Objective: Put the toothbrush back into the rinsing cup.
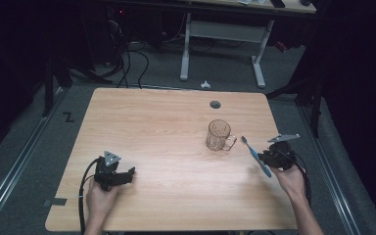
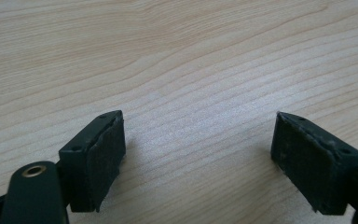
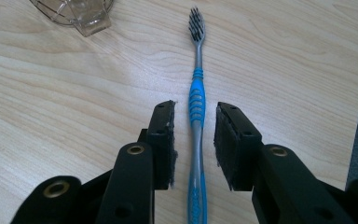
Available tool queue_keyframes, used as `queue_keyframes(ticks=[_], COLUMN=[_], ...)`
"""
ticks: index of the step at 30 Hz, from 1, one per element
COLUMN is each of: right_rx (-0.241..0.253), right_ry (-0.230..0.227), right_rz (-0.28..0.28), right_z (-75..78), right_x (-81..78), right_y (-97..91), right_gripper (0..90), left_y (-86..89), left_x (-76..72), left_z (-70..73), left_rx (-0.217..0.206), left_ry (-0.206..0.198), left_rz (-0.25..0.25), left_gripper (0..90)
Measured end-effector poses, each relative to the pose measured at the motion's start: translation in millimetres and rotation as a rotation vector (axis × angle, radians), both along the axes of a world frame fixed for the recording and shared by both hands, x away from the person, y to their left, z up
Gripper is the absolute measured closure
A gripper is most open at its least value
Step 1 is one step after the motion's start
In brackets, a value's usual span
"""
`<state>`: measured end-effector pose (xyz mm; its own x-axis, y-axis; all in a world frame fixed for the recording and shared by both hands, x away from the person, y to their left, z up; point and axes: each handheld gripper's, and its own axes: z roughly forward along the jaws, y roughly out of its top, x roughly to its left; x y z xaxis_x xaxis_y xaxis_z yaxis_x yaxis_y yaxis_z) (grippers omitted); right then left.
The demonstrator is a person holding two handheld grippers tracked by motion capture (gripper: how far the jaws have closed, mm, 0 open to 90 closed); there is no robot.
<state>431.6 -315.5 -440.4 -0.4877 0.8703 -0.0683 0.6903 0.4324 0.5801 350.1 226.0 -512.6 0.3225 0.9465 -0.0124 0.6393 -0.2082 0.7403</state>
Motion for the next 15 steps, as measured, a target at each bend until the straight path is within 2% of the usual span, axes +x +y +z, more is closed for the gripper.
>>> queue_keyframes(ticks=[6,15], right_rx=[-0.024,-0.056], right_ry=[0.033,0.057], right_rz=[0.008,0.014], right_z=[1.6,8.0], right_x=[8.2,20.3], right_y=[2.2,8.6], right_gripper=[68.3,68.0], left_y=[0.0,0.0], left_x=[0.0,0.0], left_z=[0.0,0.0], left_rx=[0.000,0.000], left_ry=[0.000,0.000], left_rz=[0.000,0.000], left_gripper=[18.2,18.2])
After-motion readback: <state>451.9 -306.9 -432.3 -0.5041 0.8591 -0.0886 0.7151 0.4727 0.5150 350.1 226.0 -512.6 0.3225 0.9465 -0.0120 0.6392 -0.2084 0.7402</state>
